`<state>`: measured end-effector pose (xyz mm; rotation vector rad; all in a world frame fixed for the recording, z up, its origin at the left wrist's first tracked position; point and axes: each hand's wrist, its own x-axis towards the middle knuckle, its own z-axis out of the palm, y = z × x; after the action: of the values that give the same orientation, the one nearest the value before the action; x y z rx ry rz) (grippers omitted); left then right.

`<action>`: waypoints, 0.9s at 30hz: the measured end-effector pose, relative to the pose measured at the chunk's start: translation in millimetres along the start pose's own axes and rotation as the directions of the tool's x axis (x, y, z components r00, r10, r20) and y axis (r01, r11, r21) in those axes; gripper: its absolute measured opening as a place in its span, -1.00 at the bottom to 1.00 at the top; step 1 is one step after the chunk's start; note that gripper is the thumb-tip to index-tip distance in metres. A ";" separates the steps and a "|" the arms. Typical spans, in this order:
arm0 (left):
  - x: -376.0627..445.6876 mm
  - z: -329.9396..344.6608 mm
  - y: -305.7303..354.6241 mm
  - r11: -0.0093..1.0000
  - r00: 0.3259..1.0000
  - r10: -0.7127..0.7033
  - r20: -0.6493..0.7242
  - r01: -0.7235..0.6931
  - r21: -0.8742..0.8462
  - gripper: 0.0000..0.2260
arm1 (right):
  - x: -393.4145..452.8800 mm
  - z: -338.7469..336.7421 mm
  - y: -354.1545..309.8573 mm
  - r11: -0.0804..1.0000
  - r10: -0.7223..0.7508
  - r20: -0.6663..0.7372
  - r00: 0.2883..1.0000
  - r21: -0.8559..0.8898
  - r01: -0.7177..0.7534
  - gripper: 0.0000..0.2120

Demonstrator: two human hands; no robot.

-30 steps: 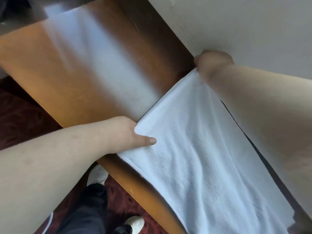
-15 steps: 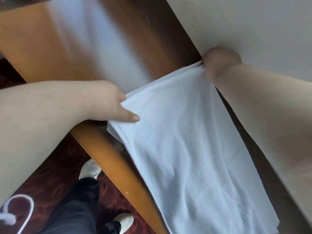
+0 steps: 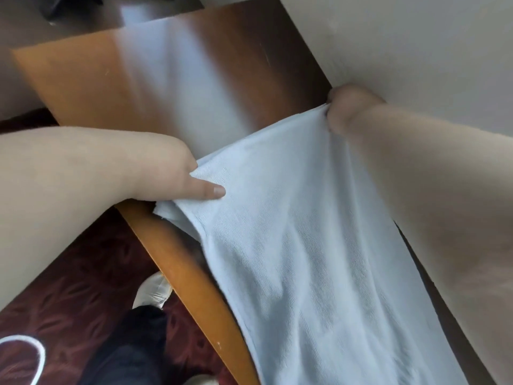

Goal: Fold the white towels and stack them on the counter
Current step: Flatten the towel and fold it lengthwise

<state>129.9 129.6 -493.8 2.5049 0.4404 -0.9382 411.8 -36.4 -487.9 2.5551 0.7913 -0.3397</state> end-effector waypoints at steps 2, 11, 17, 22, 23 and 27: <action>-2.7 -1.3 -9.3 0.997 1.000 0.004 0.006 -0.004 -0.081 -0.46 | 1.4 0.9 2.9 0.998 0.028 -0.004 1.000 0.052 -0.028 -0.68; -5.2 4.1 -14.7 0.985 0.998 -0.015 -0.067 0.004 -0.171 -0.53 | -27.1 1.8 -24.8 0.877 0.207 -0.142 0.968 0.465 -0.119 -0.57; -12.8 4.1 -19.3 0.849 0.984 -0.102 -0.146 0.010 -0.528 -0.52 | -146.2 -10.2 -118.5 0.652 -0.171 -0.391 0.904 0.643 0.401 -0.67; -13.9 8.2 -20.5 0.846 0.951 -0.197 -0.239 0.042 -0.531 -0.63 | -169.4 -4.0 -167.8 0.736 -0.333 -0.166 0.928 0.569 0.366 -0.56; -12.3 6.9 -23.1 0.849 0.949 -0.197 -0.246 0.040 -0.527 -0.69 | -163.9 -5.2 -167.2 0.755 -0.315 -0.134 0.940 0.565 0.333 -0.58; -5.4 4.2 -28.4 0.780 0.978 -0.169 -0.119 0.059 -0.623 -0.83 | -152.9 -4.4 -156.1 0.767 -0.303 -0.145 0.942 0.550 0.331 -0.81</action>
<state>111.5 151.1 -500.9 1.9621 0.8176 -0.4991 198.0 8.4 -482.7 2.9733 1.3169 -0.7208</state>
